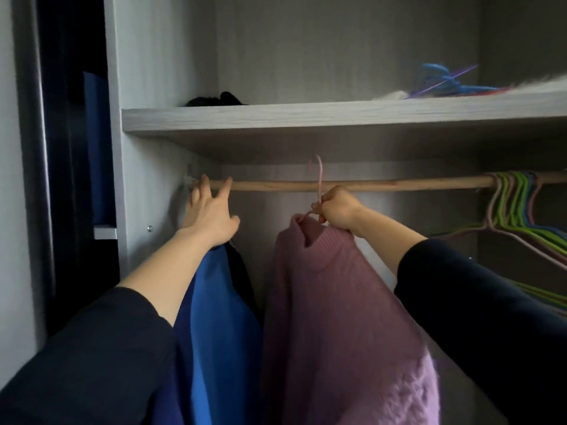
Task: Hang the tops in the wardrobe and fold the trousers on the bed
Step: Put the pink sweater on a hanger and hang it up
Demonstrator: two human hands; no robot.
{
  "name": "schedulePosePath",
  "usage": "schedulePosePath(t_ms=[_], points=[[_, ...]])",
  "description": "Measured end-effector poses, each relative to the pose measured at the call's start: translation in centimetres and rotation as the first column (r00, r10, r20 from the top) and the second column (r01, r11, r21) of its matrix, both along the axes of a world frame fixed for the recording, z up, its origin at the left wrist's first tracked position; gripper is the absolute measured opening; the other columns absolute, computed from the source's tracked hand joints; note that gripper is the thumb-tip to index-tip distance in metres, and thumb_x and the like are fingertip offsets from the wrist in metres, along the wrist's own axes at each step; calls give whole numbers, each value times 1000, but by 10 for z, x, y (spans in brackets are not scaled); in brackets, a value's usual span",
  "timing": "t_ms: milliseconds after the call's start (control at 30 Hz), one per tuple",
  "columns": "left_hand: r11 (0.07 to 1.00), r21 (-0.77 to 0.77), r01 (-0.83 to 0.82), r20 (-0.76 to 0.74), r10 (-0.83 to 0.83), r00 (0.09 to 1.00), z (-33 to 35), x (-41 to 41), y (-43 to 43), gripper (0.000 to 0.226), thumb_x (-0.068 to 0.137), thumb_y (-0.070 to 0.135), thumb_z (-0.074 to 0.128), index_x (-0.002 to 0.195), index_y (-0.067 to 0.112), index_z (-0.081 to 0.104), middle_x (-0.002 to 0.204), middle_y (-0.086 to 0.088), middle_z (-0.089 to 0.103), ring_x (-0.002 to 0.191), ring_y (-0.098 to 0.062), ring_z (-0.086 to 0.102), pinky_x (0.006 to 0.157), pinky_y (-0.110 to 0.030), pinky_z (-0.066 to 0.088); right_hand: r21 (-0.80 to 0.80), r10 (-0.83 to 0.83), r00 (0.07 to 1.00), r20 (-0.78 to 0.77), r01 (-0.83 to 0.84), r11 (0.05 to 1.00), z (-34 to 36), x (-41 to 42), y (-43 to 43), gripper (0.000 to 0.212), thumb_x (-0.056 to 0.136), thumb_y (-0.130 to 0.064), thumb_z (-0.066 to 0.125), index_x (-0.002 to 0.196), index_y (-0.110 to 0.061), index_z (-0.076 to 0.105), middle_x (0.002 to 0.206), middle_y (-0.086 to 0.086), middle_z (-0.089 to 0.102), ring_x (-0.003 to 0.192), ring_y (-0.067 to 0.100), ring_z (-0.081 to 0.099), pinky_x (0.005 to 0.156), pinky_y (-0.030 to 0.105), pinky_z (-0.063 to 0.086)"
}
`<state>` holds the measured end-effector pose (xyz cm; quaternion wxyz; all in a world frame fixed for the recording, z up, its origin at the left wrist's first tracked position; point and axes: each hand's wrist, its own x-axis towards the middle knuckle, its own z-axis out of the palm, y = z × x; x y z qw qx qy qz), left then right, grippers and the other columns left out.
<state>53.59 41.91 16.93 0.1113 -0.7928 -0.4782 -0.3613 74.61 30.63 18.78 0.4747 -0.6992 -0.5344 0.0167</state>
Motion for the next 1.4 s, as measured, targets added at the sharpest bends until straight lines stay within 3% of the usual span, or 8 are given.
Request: schedulePosePath(t_ms=[100,300,433,833,933,1067,1167,1400], points=[[1000,-26,3,-33,-4,999,4,-8,25,89,89,36,57,152,30,-5,159,-17,-11,146,-33,-7,120,-43,6,20,-21,1000,-14,21,1000,2,-16,38,18,95,-22,59,99,-5,61,82,8,59,67,19,52,47,24,32],[999,-42,22,-56,-25,998,-4,-14,47,93,88,32,58,152,23,-9,158,-10,-19,147,-29,-12,120,-39,3,-34,-35,999,20,35,999,-12,-45,91,23,95,-22,56,100,-1,64,91,11,64,81,24,61,61,28,44],[999,19,43,25,-43,999,-7,-12,50,84,89,24,55,153,24,1,160,-8,-11,147,-30,3,119,-39,15,-29,-15,1000,22,15,999,-33,-55,115,29,95,-24,55,107,0,66,105,15,67,95,30,64,73,31,47],[994,83,68,43,-71,997,0,-15,62,71,90,6,42,153,26,15,160,-6,9,142,-33,21,113,-41,27,-7,202,979,18,-202,979,-31,-96,160,26,96,-24,55,98,-3,70,84,8,64,80,22,61,68,26,42],[995,73,71,34,-73,997,1,-16,64,73,89,5,41,153,25,13,160,-7,11,142,-34,21,113,-42,27,14,285,958,-27,-285,959,-36,-102,159,31,100,-25,49,76,-12,62,66,-1,56,60,11,51,53,23,38],[998,29,55,62,-56,996,6,-9,52,73,88,8,42,153,23,12,160,-10,8,143,-34,13,114,-45,23,27,343,939,17,-344,939,-46,-86,142,34,103,-28,40,78,-18,61,82,1,64,72,13,56,65,24,44],[989,140,38,96,-52,994,8,10,32,70,89,10,44,153,22,15,159,-16,6,146,-31,1,117,-44,14,94,220,972,78,-227,969,-47,-50,120,33,102,-30,42,114,-9,65,113,11,67,101,25,61,89,34,48],[948,191,254,-33,-253,967,18,107,-17,63,94,21,45,151,23,20,159,-11,7,147,-28,0,118,-43,7,114,-94,924,370,56,992,-56,53,42,31,99,-33,46,102,-10,67,101,6,65,90,21,60,76,31,49]])
